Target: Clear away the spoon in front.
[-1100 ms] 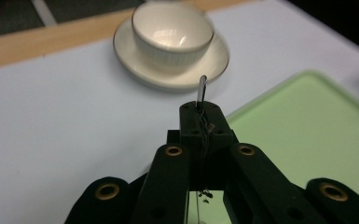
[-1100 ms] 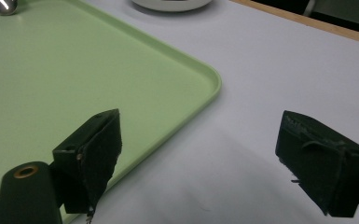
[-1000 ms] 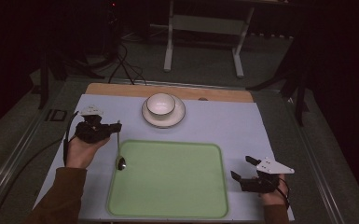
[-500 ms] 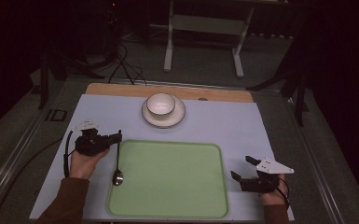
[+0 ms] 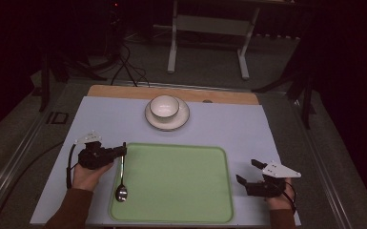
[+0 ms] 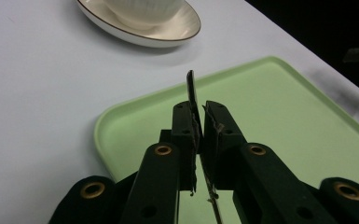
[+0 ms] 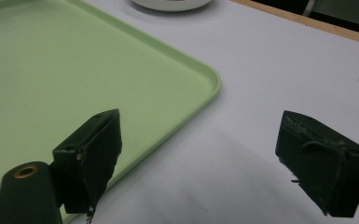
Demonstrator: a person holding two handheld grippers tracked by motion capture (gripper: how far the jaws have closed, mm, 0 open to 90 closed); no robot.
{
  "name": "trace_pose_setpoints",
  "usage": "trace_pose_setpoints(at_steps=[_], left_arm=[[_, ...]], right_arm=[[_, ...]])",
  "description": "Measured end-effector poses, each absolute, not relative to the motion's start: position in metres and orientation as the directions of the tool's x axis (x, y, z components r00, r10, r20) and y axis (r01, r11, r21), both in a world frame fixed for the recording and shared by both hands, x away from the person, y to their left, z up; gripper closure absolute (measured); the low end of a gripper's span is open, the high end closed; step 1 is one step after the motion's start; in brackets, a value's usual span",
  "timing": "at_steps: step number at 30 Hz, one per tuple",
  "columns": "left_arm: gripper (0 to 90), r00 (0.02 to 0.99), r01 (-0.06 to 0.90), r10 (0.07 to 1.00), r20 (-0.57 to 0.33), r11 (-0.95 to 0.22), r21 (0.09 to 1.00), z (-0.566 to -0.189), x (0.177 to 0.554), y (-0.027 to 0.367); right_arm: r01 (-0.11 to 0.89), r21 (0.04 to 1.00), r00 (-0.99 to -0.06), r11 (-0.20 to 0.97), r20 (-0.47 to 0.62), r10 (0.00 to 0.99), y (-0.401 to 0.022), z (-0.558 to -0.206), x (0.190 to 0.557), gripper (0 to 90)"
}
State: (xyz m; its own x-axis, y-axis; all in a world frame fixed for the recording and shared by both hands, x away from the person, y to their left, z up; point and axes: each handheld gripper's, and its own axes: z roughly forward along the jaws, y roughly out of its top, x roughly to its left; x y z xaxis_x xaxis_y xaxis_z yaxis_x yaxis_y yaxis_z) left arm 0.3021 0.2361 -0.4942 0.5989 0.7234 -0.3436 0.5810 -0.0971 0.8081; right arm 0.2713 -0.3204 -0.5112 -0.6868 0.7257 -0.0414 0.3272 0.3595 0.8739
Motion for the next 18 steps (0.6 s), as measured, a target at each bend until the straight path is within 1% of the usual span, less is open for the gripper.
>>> trace_pose_setpoints(at_steps=[9, 18], left_arm=[[80.8, 0.612, 0.591, 0.707, -0.354, -0.113, 0.798, -0.503, 0.298, 0.233], [78.8, 0.613, 0.635, 0.7, -0.367, -0.16, 0.755, -0.523, 0.306, 0.226]], right_arm=[[0.327, 0.872, -0.688, 0.364, -0.044, 0.724, -0.32, -0.512, 0.272, 14.1], [0.327, 0.871, -0.69, 0.368, -0.046, 0.722, -0.319, -0.512, 0.272, 14.1]])
